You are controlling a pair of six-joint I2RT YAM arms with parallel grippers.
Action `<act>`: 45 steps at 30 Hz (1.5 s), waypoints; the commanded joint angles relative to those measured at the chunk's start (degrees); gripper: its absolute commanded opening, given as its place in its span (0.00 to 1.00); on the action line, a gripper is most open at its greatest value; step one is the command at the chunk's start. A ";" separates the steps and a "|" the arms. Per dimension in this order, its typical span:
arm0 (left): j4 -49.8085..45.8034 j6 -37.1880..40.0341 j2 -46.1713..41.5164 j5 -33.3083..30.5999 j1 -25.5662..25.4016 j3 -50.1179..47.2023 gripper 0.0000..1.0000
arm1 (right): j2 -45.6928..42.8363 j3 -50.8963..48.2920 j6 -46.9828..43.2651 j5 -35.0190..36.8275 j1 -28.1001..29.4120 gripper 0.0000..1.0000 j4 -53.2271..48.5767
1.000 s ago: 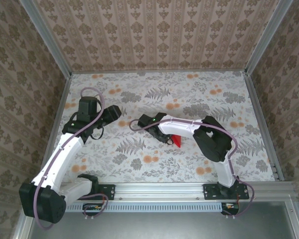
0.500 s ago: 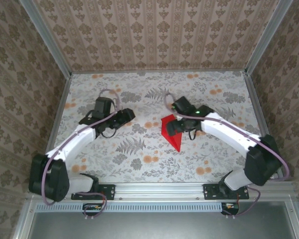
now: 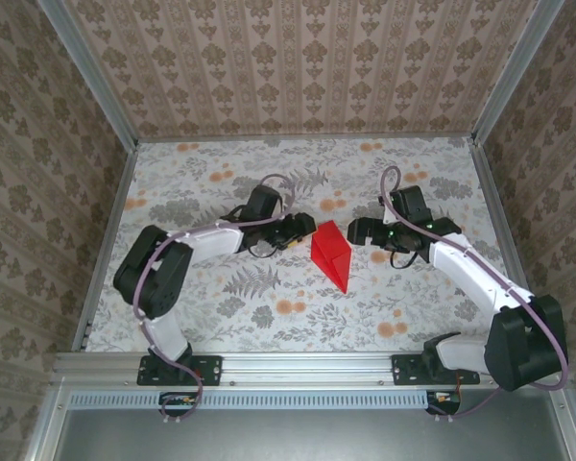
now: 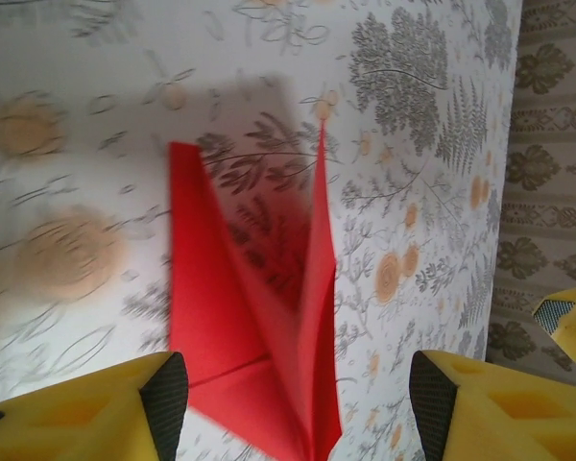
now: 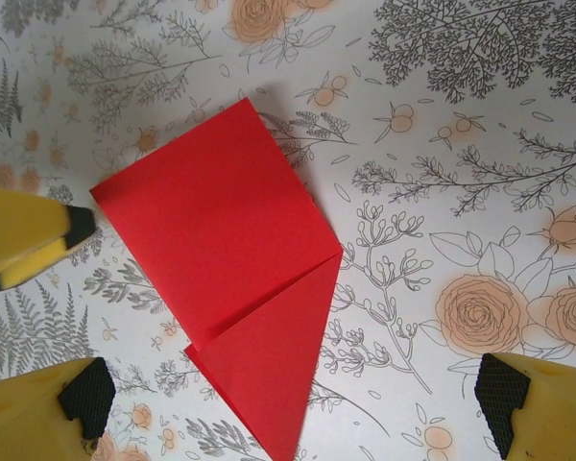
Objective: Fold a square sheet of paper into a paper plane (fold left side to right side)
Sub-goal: Move the paper to the center of the table.
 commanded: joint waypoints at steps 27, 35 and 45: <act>-0.45 21.25 1.83 16.65 5.94 -0.60 0.00 | 18.90 1.04 -6.59 -27.15 -3.06 0.73 20.87; 0.18 24.39 3.60 19.52 5.94 -0.15 0.00 | 27.33 2.31 -8.44 -35.19 -3.06 0.75 28.12; 1.54 25.28 5.26 20.71 5.99 -0.31 0.00 | 34.38 3.01 -9.15 -42.25 -3.24 0.64 33.30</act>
